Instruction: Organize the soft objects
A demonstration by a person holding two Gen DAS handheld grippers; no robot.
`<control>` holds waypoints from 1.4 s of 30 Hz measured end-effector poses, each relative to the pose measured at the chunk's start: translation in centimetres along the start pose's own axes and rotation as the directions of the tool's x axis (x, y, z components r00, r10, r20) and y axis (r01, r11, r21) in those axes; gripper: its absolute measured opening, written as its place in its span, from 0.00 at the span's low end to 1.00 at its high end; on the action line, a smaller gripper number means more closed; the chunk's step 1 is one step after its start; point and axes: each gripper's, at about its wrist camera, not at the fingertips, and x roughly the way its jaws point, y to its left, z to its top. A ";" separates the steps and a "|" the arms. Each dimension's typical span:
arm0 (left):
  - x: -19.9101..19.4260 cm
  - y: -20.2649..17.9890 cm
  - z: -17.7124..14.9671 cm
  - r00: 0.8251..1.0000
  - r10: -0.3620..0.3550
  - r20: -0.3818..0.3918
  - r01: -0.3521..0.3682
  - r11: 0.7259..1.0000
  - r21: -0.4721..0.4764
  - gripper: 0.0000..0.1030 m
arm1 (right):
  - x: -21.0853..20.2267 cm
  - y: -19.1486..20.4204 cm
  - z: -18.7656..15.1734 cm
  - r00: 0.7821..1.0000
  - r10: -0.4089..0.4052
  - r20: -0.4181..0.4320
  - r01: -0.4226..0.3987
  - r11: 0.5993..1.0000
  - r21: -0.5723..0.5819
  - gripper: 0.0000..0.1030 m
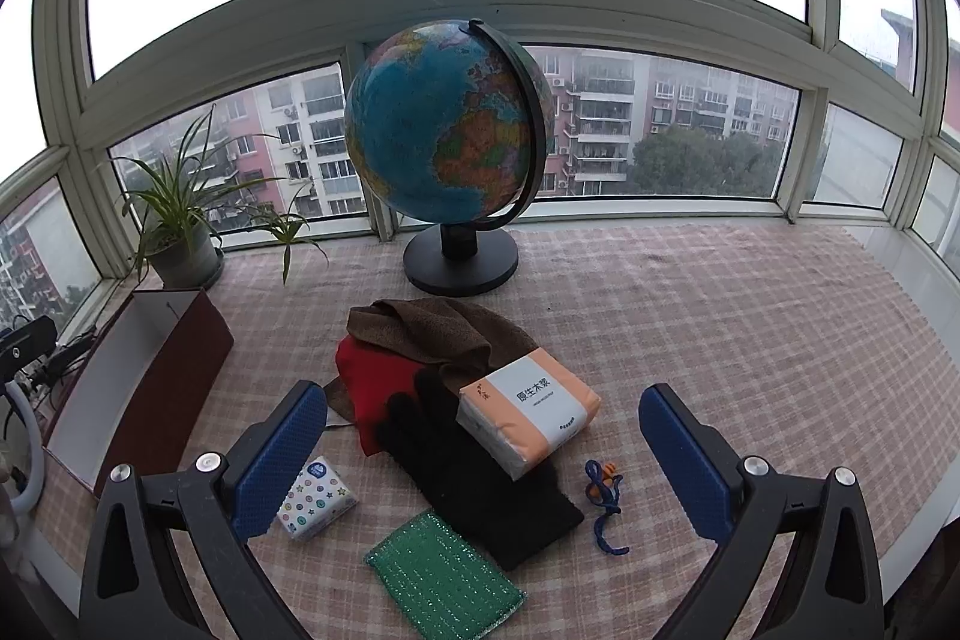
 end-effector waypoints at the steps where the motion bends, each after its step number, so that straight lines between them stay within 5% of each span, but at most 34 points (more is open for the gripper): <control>1: 0.0 0.0 0.0 1.000 0.000 -0.003 0.000 1.000 0.000 1.00 | 0.1 0.0 0.0 1.000 -0.001 -0.001 0.001 1.000 0.002 1.00; 30: 4.5 0.5 -2.2 0.993 0.017 -0.116 -0.014 1.000 0.027 1.00 | 0.6 -6.2 -1.6 0.997 -0.077 -0.026 0.078 0.996 0.053 1.00; 42: 4.6 -0.9 -3.8 0.985 0.034 -0.168 -0.031 0.999 0.023 1.00 | 2.7 -11.3 -3.0 0.992 0.027 -0.120 -0.006 0.985 0.170 1.00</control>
